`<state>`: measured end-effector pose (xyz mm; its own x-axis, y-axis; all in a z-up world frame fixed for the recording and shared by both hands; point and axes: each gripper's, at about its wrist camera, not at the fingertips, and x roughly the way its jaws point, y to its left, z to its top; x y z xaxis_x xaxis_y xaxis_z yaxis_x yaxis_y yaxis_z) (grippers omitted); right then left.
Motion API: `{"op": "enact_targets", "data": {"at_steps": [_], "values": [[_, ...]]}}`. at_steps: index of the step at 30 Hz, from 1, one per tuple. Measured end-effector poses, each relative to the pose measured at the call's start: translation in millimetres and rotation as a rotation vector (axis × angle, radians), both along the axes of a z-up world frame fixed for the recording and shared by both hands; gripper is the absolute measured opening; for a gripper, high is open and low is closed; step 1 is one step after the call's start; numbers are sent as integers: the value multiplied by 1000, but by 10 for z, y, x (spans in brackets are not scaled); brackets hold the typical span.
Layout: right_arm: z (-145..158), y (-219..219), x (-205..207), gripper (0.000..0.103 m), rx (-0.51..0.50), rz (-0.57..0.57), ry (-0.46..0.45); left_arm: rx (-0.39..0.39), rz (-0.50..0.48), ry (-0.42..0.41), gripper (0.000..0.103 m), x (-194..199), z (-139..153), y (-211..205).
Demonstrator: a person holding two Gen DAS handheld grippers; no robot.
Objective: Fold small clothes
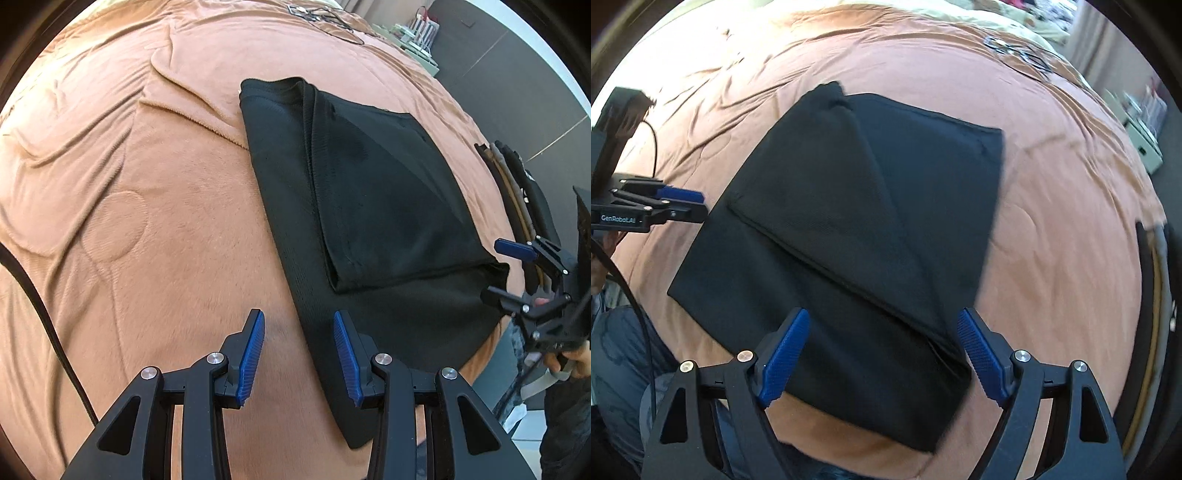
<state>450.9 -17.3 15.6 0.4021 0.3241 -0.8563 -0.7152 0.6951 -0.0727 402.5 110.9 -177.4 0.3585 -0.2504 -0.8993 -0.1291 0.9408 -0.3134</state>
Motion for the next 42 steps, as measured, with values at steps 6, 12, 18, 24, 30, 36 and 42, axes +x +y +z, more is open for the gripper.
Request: {"op": "enact_targets", "data": {"at_steps": [6, 12, 18, 24, 30, 36, 42], "values": [[-159, 382, 53, 82, -50, 54, 12, -9, -1, -10, 41, 98, -75, 27], [-269, 611, 139, 82, -83, 50, -10, 10, -12, -3, 41, 116, -127, 18], [-297, 661, 404, 82, -60, -24, 0, 26, -16, 4, 41, 133, -136, -8], [-289, 503, 747, 82, -13, -129, 19, 28, -17, 8, 41, 121, -143, -2], [-310, 242, 1055, 82, 32, -235, 34, 39, -18, 14, 41, 118, -148, -5], [-349, -96, 1352, 82, 133, -318, 83, 48, -18, 21, 41, 137, -145, -20], [-342, -360, 1500, 82, 172, -413, 70, 58, -17, 28, 41, 163, -124, -55]]}}
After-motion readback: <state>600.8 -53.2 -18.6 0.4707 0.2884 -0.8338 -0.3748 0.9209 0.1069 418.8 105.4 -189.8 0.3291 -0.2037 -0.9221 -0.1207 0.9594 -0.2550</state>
